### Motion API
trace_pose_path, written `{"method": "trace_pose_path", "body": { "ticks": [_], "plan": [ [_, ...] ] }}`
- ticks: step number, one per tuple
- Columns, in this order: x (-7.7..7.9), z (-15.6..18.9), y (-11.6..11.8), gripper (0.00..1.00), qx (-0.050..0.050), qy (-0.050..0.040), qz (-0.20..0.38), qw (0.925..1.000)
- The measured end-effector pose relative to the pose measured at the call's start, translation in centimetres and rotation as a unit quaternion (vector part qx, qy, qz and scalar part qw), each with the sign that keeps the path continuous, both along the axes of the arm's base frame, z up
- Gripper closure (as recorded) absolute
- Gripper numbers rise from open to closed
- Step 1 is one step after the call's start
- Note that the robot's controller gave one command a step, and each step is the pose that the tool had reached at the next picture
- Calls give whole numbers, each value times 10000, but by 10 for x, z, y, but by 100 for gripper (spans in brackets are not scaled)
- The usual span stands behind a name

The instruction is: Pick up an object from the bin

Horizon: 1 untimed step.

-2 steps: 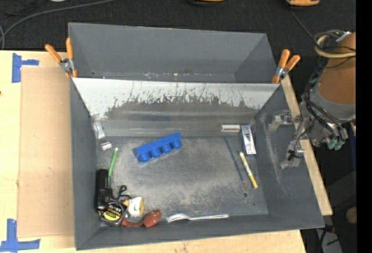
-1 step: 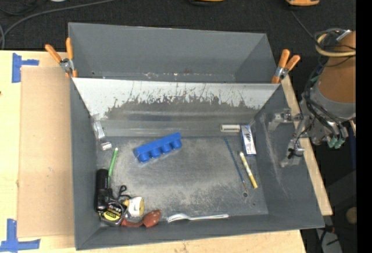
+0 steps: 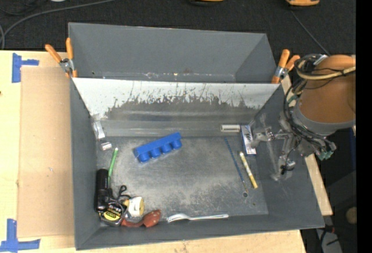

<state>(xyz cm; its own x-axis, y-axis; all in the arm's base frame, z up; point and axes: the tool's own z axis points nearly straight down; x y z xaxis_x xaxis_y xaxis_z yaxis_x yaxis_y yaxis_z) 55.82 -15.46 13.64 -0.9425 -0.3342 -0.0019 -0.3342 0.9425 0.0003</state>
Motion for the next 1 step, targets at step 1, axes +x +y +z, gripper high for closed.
{"method": "trace_pose_path", "body": {
  "ticks": [1],
  "plan": [
    [-8,-67,3,0,68,12,653,9978]
  ]
}}
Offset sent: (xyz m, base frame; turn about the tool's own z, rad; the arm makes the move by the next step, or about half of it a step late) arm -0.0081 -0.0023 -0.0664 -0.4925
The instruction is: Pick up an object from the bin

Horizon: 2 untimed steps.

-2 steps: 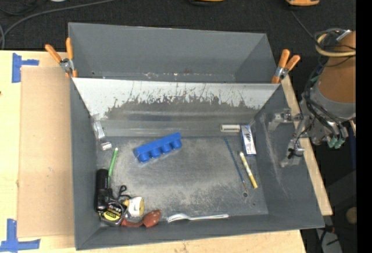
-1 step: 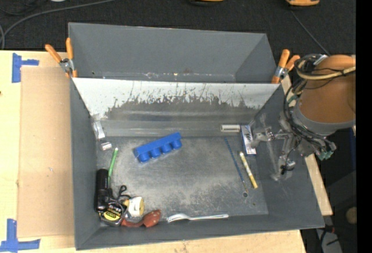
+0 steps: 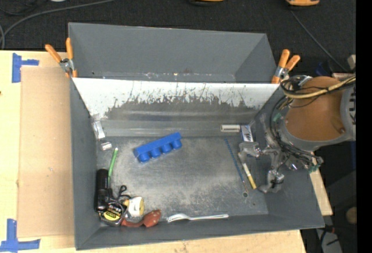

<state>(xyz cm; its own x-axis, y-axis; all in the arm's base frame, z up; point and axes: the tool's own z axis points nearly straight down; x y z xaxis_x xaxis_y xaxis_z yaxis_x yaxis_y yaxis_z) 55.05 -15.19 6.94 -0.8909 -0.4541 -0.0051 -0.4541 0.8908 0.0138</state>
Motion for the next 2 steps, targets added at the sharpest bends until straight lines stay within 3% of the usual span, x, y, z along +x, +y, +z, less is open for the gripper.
{"method": "trace_pose_path", "body": {
  "ticks": [1,2],
  "plan": [
    [1,1,6,0,34,-19,1035,9946],
    [65,29,5,0,54,-43,2407,9706]
  ]
}}
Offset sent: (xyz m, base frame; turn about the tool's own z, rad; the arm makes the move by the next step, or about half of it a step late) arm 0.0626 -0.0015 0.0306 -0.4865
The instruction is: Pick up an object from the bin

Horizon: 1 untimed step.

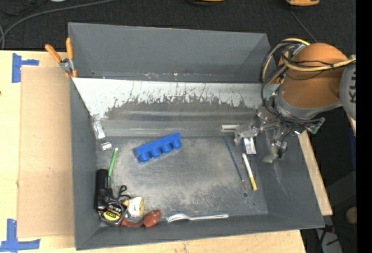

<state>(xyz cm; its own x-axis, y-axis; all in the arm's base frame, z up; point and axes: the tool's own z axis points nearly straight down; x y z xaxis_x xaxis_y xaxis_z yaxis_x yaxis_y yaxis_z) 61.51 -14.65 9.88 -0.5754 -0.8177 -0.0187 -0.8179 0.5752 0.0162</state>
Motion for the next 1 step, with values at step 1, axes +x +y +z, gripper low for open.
{"method": "trace_pose_path", "body": {
  "ticks": [1],
  "plan": [
    [-16,-30,17,100,36,14,1552,9879]
  ]
}}
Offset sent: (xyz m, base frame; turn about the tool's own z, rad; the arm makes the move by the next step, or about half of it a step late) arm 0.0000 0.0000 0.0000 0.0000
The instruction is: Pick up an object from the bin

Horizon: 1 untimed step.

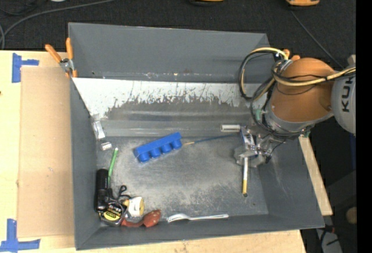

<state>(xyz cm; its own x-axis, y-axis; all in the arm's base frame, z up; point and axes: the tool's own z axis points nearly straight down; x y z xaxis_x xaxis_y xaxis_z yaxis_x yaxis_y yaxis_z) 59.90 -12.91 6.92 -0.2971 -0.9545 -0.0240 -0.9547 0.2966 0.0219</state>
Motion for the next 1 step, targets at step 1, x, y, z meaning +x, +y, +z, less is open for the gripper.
{"method": "trace_pose_path", "body": {
  "ticks": [1],
  "plan": [
    [0,0,0,100,0,1,-6,10000]
  ]
}}
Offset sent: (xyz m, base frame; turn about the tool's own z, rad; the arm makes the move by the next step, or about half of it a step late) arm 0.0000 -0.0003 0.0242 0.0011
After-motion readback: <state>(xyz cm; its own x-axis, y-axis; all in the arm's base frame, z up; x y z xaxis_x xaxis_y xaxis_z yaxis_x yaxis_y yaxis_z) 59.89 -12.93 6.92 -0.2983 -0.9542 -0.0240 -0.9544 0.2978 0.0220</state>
